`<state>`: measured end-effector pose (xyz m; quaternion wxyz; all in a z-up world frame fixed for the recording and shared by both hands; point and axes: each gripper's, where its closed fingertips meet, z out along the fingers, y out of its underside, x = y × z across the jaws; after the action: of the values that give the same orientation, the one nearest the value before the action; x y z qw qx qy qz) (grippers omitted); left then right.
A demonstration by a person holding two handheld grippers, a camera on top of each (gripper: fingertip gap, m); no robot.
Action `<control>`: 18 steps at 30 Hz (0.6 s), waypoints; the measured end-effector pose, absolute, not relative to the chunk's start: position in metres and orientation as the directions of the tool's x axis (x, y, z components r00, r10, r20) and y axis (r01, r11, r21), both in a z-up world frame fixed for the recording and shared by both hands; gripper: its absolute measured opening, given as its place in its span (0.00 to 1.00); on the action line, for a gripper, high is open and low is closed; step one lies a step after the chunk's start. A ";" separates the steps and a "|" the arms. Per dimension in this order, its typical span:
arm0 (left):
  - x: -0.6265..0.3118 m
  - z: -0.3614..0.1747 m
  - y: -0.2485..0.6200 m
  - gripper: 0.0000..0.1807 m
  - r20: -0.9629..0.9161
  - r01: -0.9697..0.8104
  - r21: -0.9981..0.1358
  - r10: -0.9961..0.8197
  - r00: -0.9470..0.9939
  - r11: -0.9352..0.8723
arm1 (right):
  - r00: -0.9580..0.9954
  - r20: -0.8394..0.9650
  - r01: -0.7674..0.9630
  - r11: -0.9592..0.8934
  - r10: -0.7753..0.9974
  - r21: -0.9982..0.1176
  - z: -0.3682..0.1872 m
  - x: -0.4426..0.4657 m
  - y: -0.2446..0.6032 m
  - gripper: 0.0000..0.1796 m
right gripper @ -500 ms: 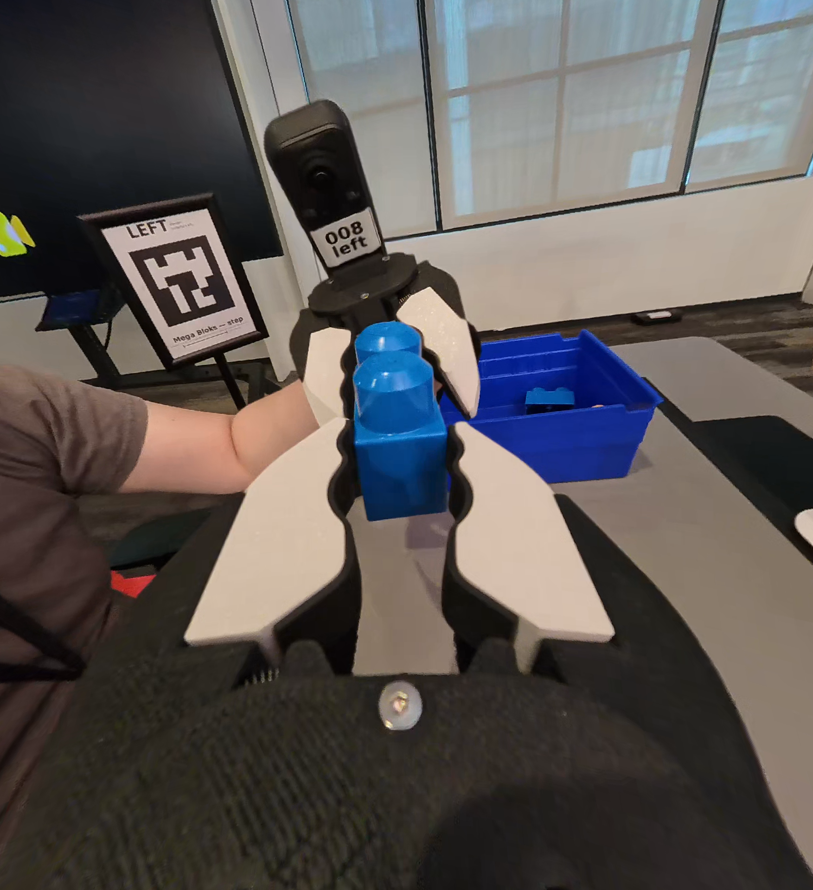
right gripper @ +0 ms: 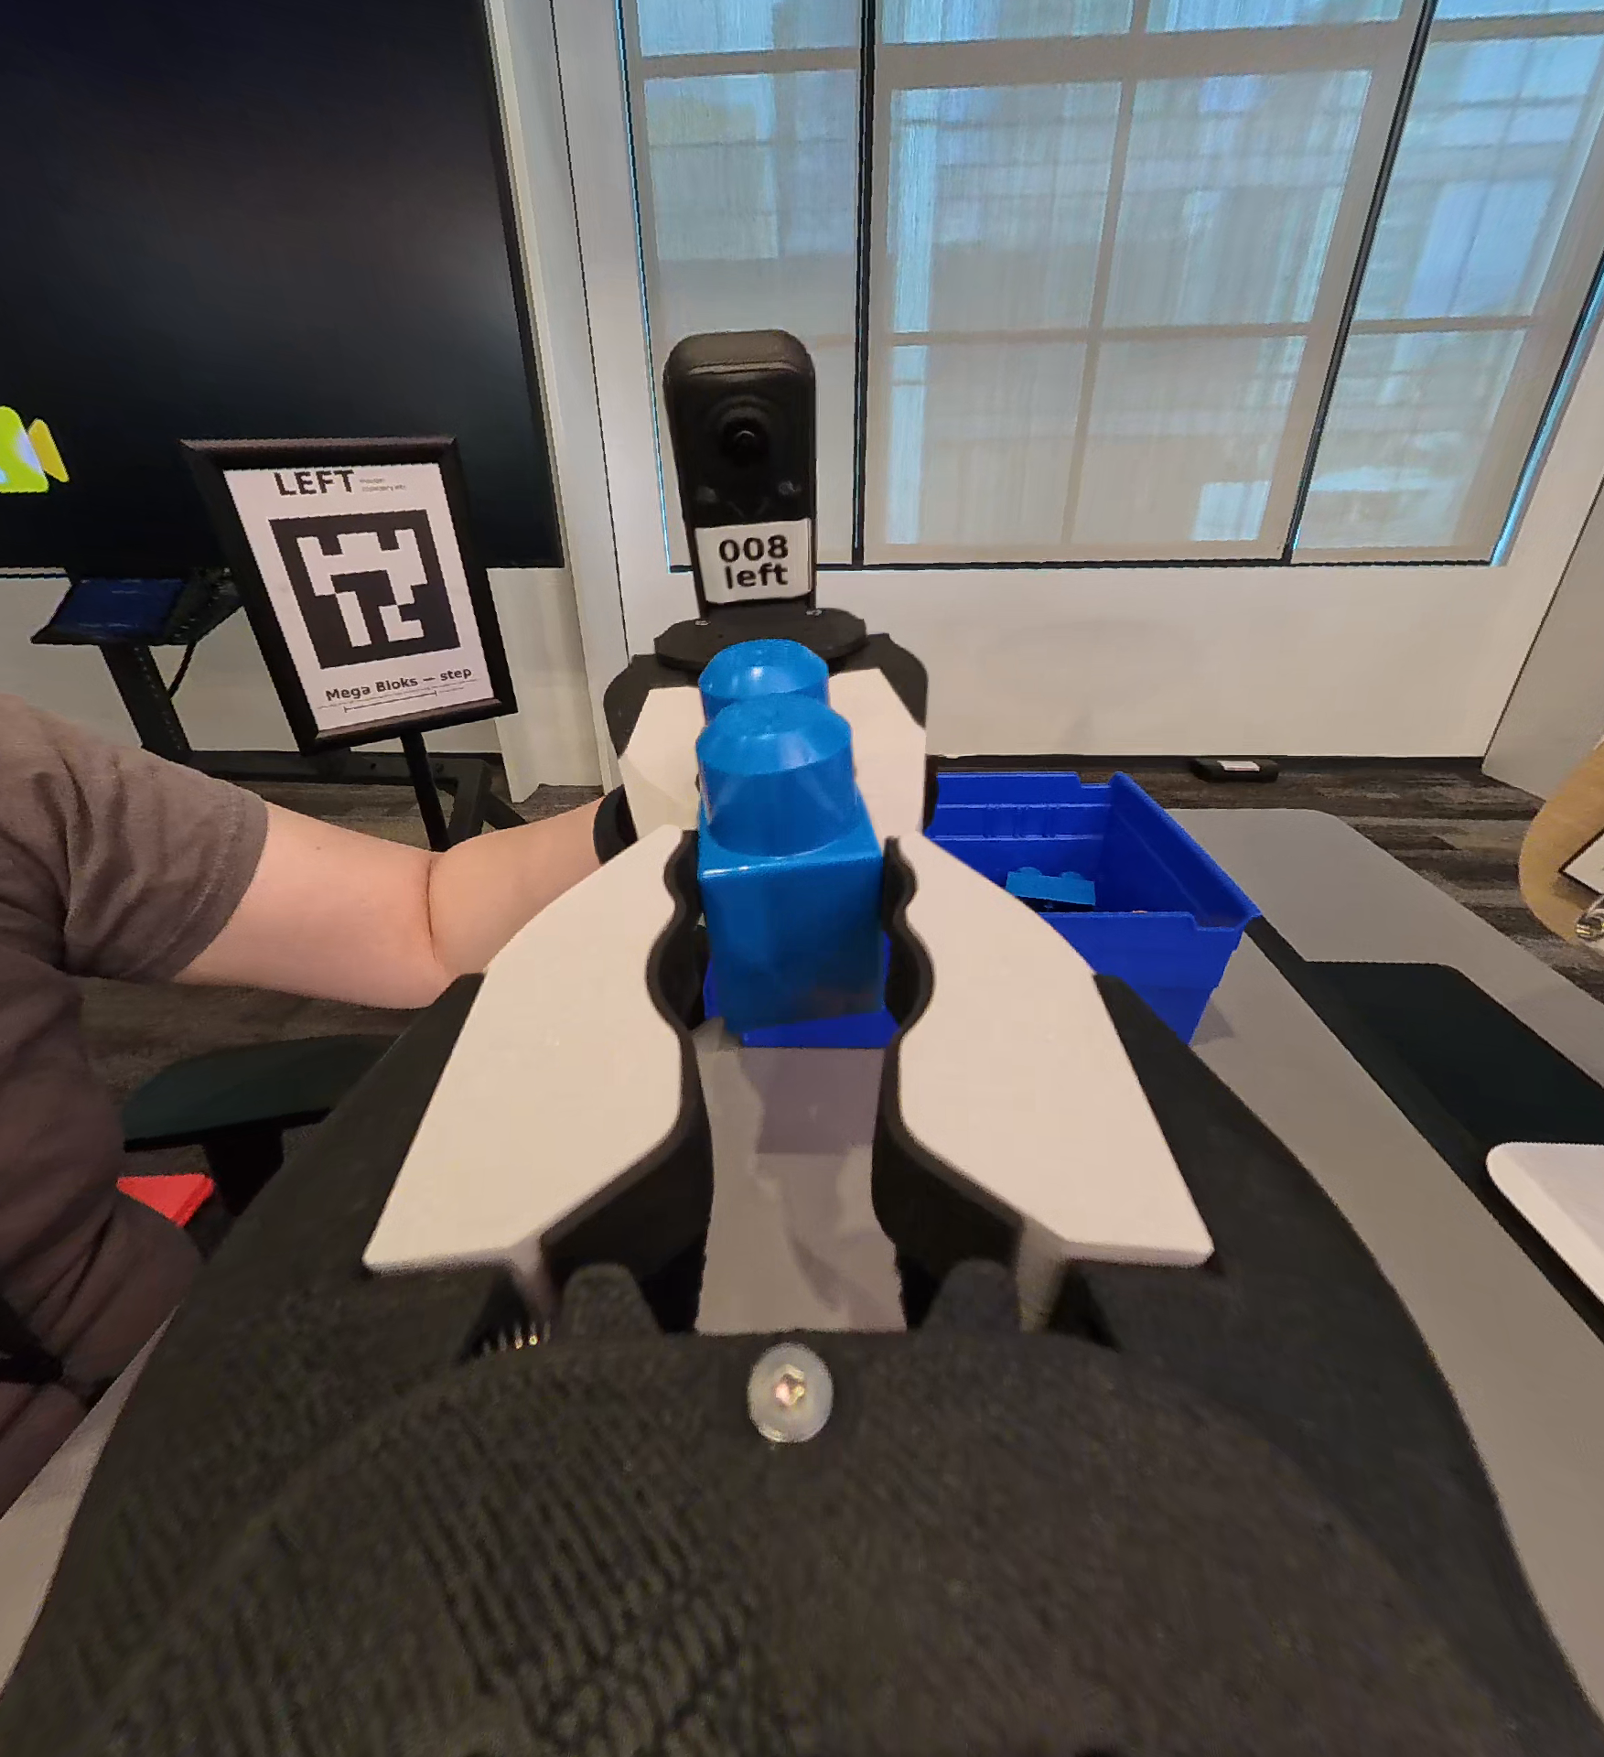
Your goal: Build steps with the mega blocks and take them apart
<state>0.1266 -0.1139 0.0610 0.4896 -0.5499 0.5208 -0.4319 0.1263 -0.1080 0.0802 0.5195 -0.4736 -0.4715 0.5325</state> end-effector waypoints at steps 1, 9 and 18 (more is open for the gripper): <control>0.127 0.060 -0.113 0.20 -0.037 -0.155 -0.988 -0.996 0.087 0.024 | -0.009 -0.015 -0.107 -0.016 1.000 -0.994 0.080 0.126 -0.108 0.20; 0.129 0.060 -0.112 0.20 0.011 -0.140 -0.990 -0.996 0.092 -0.024 | 0.005 -0.022 -0.105 -0.021 1.000 -0.994 0.079 0.125 -0.107 0.20; 0.129 0.059 -0.112 0.20 0.029 -0.145 -0.988 -0.994 0.108 -0.045 | 0.003 -0.035 -0.103 -0.034 0.999 -0.994 0.079 0.124 -0.107 0.20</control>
<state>0.1291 -0.1119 0.0594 0.4781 -0.5703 0.4991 -0.4439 0.1242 -0.1070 0.0787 0.5176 -0.4834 -0.4636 0.5324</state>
